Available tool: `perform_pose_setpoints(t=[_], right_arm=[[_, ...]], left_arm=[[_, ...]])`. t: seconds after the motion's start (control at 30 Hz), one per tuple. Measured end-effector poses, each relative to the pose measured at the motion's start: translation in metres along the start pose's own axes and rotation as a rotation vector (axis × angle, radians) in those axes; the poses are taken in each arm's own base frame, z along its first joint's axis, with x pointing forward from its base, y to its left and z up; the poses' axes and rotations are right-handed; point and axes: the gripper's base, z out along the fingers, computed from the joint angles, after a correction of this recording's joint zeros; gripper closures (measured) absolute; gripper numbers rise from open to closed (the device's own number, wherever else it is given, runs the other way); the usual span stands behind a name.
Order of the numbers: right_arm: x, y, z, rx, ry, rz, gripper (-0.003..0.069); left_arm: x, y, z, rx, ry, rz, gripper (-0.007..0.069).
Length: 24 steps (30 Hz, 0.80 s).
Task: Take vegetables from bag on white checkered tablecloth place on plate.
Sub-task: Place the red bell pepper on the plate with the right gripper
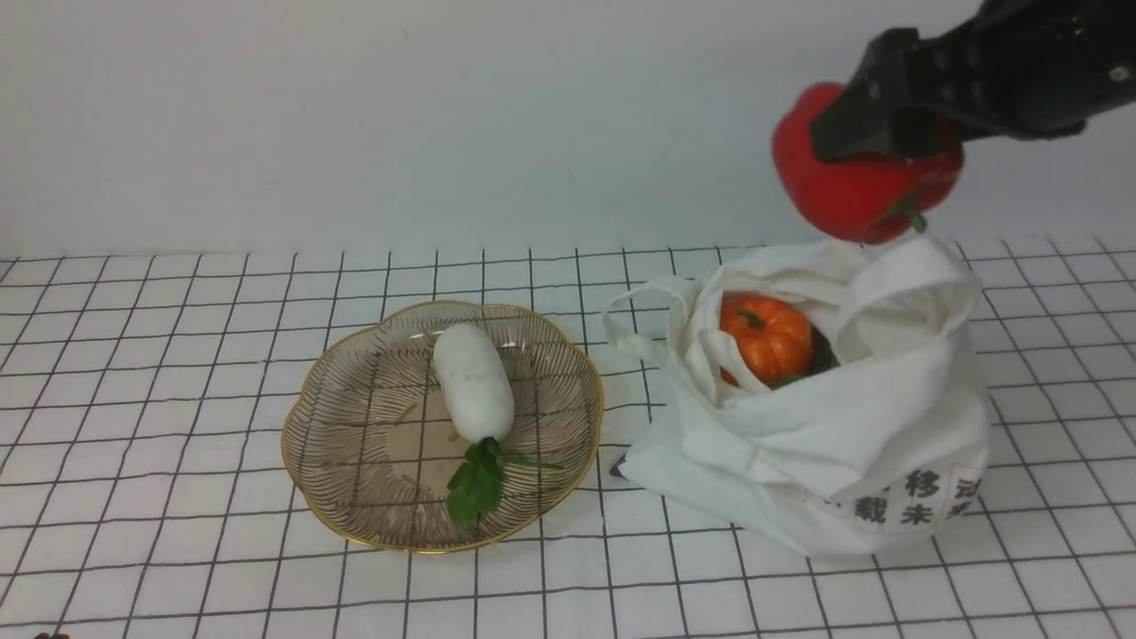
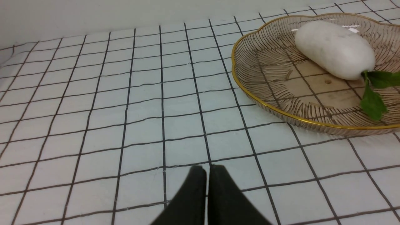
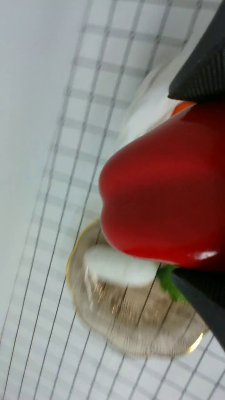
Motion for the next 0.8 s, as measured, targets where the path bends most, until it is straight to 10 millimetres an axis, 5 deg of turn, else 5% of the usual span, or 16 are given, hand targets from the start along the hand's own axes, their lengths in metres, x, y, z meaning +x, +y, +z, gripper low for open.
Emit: perform_pose_setpoints(t=[0.27,0.43,0.7,0.8], right_arm=[[0.0,0.005,0.018,-0.001,0.014,-0.027,0.005],[0.004,0.045,0.043,-0.148,0.022,-0.104,0.005],[0.033,0.106,0.126,-0.275,0.114,-0.199,0.005],[0.063,0.124,0.178,-0.285,0.199,-0.232,0.005]], left_arm=[[0.0,0.0,0.0,0.0,0.0,0.0,0.0632],[0.0,0.0,0.0,0.0,0.0,0.0,0.0632],[0.0,0.0,0.0,0.0,0.0,0.0,0.0632],[0.0,0.0,0.0,0.0,0.0,0.0,0.0632]])
